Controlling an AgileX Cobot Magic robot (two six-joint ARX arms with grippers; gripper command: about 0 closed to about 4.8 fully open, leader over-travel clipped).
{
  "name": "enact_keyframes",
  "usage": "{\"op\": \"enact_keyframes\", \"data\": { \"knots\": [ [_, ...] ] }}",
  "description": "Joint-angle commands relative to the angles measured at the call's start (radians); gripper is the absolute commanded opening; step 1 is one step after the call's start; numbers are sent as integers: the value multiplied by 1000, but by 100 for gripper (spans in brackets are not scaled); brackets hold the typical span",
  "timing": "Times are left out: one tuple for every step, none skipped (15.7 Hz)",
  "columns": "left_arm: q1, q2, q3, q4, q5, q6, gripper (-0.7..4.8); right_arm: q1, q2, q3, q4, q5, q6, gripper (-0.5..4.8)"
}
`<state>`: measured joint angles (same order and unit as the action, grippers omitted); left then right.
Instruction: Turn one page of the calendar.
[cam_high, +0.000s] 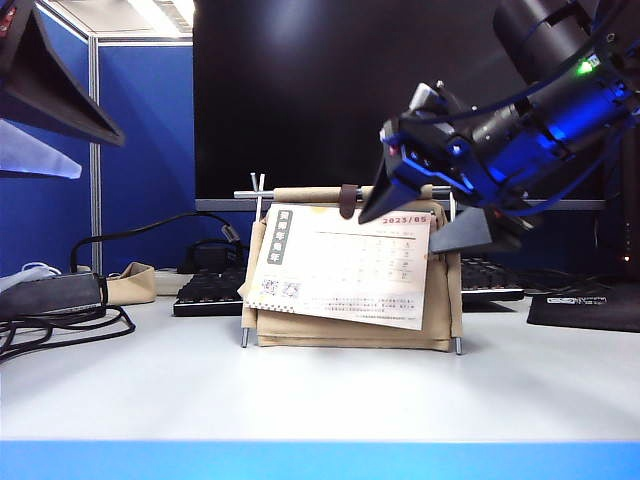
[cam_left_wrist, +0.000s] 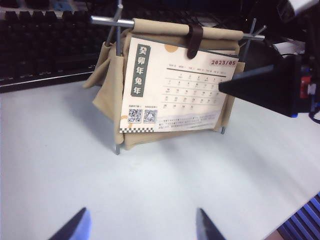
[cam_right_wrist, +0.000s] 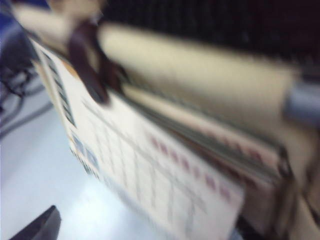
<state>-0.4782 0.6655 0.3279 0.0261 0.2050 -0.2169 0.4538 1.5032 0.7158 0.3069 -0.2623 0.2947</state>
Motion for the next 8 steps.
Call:
{"op": "enact_keyframes", "data": {
  "knots": [
    [0,0,8,18,-3,5,279,-2,50,5,46,-94,32,418],
    [0,0,8,18,-3,7,279,-2,74,5,53,-145,52,418],
    [0,0,8,18,-5,7,279,-2,90,5,51,-168,53,418],
    [0,0,8,18,-7,7,279,-1,99,5,48,-166,53,418],
    [0,0,8,18,-8,7,279,-2,101,5,52,-165,53,417],
    [0,0,8,17,-8,7,279,-2,101,5,60,-165,53,416],
    [0,0,8,17,-8,7,279,-2,101,5,69,-166,53,397],
    [0,0,8,17,-10,8,279,-2,101,5,77,-176,53,333]
  ]
}}
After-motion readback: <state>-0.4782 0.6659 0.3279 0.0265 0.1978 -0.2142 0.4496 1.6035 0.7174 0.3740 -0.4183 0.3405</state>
